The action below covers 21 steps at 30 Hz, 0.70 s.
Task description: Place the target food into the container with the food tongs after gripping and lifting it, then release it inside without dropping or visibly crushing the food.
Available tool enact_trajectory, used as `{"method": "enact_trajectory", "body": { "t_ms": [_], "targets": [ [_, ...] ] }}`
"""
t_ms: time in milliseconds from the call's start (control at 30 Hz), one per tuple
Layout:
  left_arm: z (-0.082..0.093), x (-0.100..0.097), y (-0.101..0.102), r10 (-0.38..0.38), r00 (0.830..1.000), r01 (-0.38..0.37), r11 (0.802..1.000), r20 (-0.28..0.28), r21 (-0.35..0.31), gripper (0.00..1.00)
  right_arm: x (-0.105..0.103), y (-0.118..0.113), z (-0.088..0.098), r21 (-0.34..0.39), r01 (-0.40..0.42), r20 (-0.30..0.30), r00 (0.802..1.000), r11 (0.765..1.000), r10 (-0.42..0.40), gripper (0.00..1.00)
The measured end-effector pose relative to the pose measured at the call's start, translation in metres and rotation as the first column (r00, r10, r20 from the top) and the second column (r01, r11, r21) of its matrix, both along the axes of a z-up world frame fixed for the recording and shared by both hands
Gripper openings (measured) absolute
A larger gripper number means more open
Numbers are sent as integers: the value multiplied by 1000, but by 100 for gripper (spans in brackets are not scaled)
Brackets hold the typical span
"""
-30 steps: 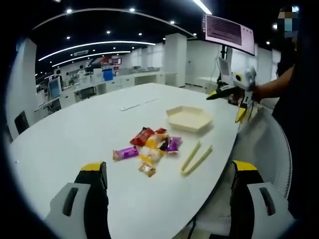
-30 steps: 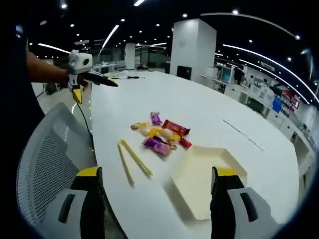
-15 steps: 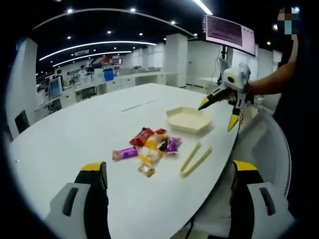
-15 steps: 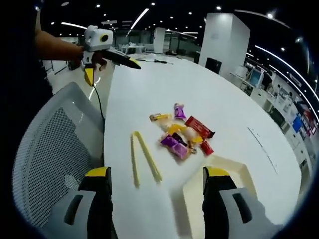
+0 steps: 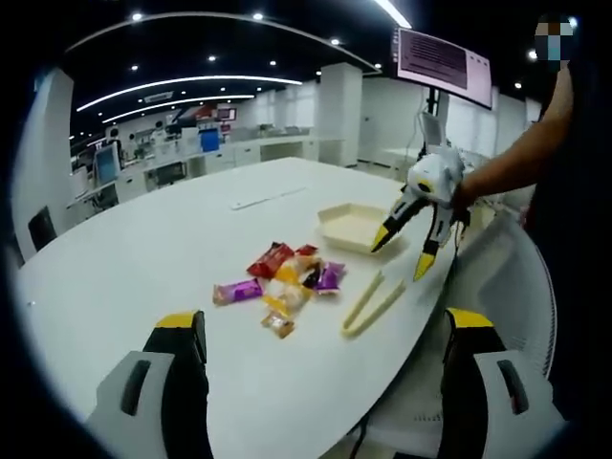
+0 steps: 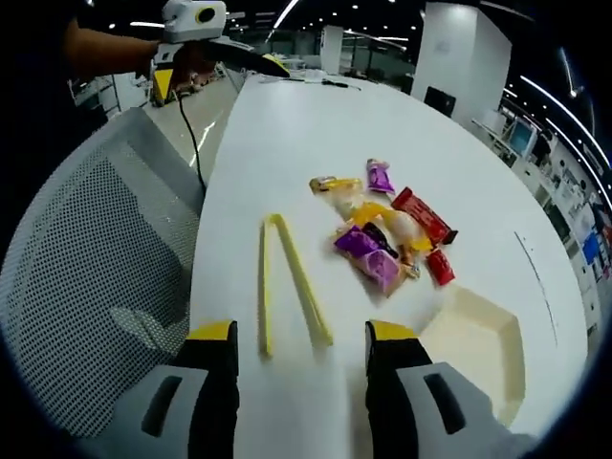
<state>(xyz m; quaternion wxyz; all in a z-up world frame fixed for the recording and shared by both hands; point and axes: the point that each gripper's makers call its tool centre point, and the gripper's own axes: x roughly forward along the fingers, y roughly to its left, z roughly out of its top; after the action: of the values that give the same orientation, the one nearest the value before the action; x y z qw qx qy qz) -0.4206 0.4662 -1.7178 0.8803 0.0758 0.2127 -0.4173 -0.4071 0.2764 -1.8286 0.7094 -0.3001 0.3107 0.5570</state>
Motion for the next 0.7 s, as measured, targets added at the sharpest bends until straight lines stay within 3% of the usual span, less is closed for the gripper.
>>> {"method": "enact_trajectory", "body": {
  "t_ms": [333,433,700],
  "targets": [
    [-3,-1,0,-7,1000,7,1000,-15,7,99,2,13,-18,-43,-77,-9,997,996,76,40],
    [-3,-1,-1,-10,1000,10,1000,-17,9,99,2,7,-29,-105,-106,-10,994,989,105,31],
    [-4,2,-2,-22,1000,22,1000,-20,15,98,3,12,-27,-67,-101,-20,995,993,100,31]
  ]
}}
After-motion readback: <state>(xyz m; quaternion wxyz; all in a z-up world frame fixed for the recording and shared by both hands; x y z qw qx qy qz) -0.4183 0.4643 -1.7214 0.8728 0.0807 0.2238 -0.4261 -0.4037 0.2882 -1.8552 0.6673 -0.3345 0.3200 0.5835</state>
